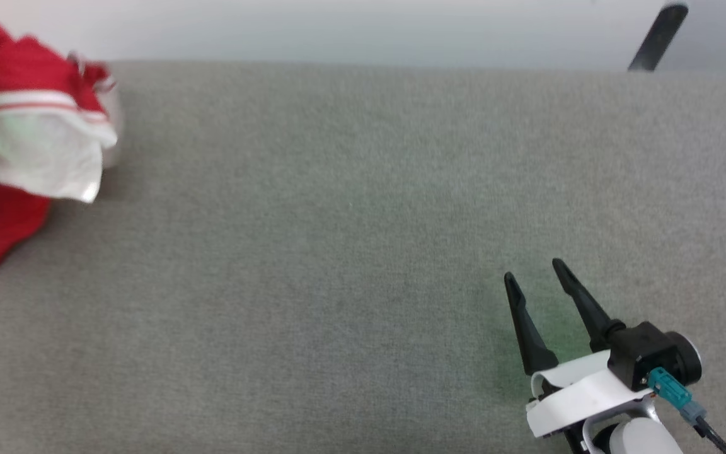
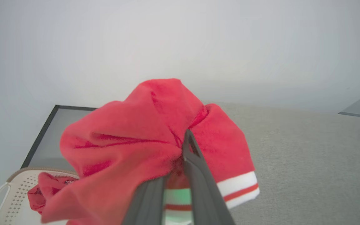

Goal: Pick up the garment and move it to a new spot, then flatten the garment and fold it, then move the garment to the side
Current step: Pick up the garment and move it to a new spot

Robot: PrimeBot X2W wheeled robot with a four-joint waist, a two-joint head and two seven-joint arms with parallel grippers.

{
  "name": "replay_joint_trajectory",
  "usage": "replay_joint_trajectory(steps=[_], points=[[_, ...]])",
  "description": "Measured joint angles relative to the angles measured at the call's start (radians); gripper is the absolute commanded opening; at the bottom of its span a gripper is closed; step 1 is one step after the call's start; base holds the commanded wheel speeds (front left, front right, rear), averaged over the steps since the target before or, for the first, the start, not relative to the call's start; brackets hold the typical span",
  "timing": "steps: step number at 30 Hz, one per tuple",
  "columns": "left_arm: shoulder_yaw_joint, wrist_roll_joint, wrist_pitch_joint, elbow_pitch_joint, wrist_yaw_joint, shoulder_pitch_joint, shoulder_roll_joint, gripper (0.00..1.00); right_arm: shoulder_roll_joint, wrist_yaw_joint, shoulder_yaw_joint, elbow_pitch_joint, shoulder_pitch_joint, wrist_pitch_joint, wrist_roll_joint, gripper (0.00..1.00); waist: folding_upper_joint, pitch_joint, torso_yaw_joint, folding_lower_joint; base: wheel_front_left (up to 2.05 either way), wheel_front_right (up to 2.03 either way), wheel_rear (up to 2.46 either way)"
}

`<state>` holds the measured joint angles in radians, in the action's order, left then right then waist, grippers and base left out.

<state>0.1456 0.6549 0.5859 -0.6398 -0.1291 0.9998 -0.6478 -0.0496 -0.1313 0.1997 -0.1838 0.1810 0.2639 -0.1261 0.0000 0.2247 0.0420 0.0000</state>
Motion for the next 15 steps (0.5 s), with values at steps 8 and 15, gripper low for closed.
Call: replay_joint_trajectory(steps=[8,15], points=[[0.039,-0.02,-0.013,0.19,0.012,0.02,0.035,0.0,0.0,0.0,-0.001,-0.005,-0.037,0.0,-0.023,1.0,0.0,-0.11,0.019,0.0,0.0,0.0,0.0],[0.064,0.004,0.056,0.365,0.041,0.015,0.07,0.0,0.0,0.0,-0.04,-0.002,-0.055,0.0,-0.026,1.0,0.0,-0.179,0.009,0.0,0.0,0.0,0.0]])
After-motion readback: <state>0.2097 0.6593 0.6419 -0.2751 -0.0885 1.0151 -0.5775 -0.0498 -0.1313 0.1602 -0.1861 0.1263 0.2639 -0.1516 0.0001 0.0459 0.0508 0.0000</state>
